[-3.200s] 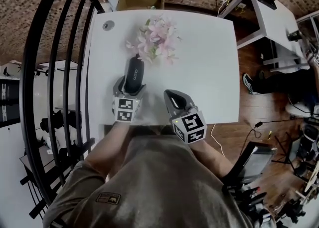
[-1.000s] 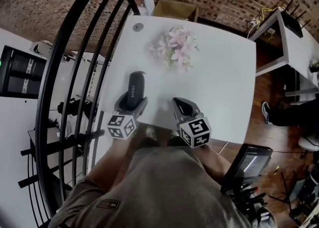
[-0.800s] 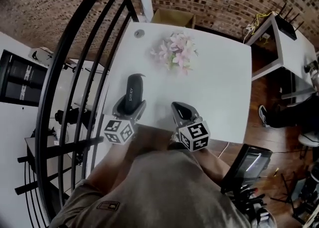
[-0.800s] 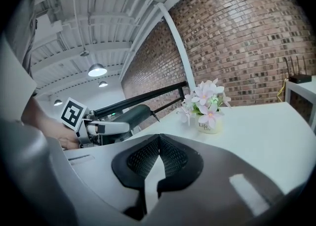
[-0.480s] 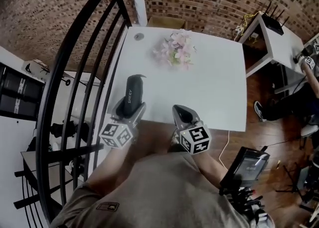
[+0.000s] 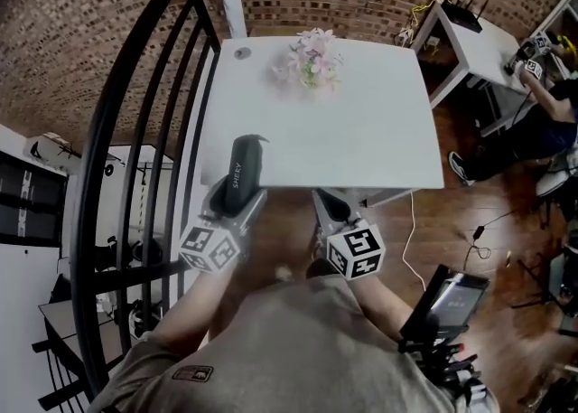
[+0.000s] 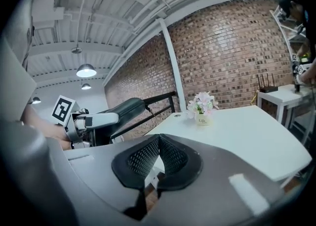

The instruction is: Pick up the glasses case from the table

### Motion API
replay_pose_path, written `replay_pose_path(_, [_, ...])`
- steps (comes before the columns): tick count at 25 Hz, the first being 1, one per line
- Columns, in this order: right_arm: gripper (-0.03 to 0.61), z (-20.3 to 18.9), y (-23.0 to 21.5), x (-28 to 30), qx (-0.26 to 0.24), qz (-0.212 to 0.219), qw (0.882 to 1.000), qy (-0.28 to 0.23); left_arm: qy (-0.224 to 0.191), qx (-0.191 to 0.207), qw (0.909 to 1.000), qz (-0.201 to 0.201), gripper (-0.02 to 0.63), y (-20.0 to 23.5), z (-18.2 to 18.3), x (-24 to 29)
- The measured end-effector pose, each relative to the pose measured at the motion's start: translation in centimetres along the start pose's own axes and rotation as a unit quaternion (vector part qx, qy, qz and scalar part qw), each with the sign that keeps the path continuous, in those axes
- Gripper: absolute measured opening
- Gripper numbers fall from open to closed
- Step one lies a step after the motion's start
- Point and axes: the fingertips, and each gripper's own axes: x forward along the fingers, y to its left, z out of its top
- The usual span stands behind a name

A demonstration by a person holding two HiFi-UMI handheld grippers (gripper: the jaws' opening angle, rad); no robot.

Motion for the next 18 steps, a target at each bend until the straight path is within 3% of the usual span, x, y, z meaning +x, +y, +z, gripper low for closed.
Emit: replay_pose_path(18, [0.011,1.3,0.4,-2.1,-0.021,0.012,1.000,-0.013,-0.015,-0.031,0.9990,-0.027,0.357,-3.7,-0.6,1.0])
